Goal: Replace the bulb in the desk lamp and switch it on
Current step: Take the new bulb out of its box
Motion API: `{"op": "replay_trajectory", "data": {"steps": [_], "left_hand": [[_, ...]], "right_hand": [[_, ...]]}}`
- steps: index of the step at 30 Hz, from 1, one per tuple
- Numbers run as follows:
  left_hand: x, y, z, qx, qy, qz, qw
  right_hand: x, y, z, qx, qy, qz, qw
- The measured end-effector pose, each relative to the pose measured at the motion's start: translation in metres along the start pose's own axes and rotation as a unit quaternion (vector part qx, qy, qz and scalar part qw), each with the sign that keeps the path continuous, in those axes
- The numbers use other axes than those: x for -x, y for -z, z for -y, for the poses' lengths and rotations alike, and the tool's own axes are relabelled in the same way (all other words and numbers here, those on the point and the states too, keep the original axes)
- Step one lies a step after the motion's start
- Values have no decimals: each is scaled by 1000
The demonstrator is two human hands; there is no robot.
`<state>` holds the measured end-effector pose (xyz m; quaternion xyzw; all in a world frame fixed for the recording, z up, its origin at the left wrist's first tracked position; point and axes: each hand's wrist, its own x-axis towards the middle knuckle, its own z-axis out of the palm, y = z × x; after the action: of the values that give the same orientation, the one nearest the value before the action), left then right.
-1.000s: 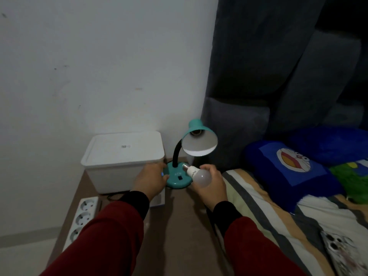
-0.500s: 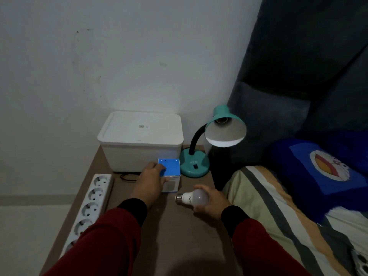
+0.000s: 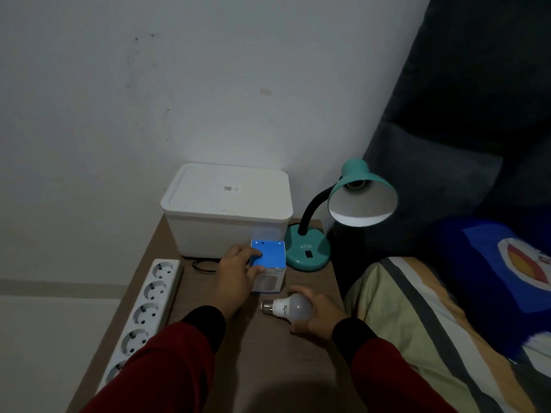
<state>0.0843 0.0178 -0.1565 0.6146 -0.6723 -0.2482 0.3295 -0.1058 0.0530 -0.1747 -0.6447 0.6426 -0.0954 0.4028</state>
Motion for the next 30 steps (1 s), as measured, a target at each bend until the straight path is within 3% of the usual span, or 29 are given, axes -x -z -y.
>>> {"op": "replay_trajectory", "data": {"steps": [2,7,13,30], "left_hand": [[-1,-2,2,12,3,-10,1000],[-1,-6,4,46,13,-33,998],[1,-10,4,65,21,-68,995],[1,-23,9,100,57,-112,987]], "right_hand": [[-1,1,5,-30,3,-20,999],[-11,6,31,-167,46,-155,973],[-14,-2,50,-213,76,-195,954],[-7,0,50,-261,77,-181,945]]}}
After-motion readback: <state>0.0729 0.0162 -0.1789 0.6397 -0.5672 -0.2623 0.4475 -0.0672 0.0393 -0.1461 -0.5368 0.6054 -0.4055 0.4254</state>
